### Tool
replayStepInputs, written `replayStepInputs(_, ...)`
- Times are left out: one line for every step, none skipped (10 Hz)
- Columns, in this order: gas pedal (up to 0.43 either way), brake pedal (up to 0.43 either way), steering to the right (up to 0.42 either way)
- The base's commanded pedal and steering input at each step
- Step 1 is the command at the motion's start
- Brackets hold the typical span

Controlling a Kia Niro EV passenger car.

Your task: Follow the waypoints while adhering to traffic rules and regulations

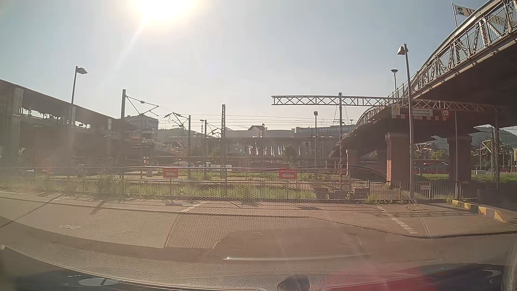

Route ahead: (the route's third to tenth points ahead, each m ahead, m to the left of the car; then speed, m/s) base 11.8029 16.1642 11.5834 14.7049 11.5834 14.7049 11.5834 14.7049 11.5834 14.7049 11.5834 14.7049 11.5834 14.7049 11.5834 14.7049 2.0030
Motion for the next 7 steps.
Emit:
replayStepInputs(0.000,0.000,-0.350)
replayStepInputs(0.000,0.000,-0.389)
replayStepInputs(0.020,0.000,-0.420)
replayStepInputs(0.020,0.000,-0.456)
replayStepInputs(0.028,0.000,-0.483)
replayStepInputs(0.039,0.000,-0.497)
replayStepInputs(0.039,0.000,-0.504)
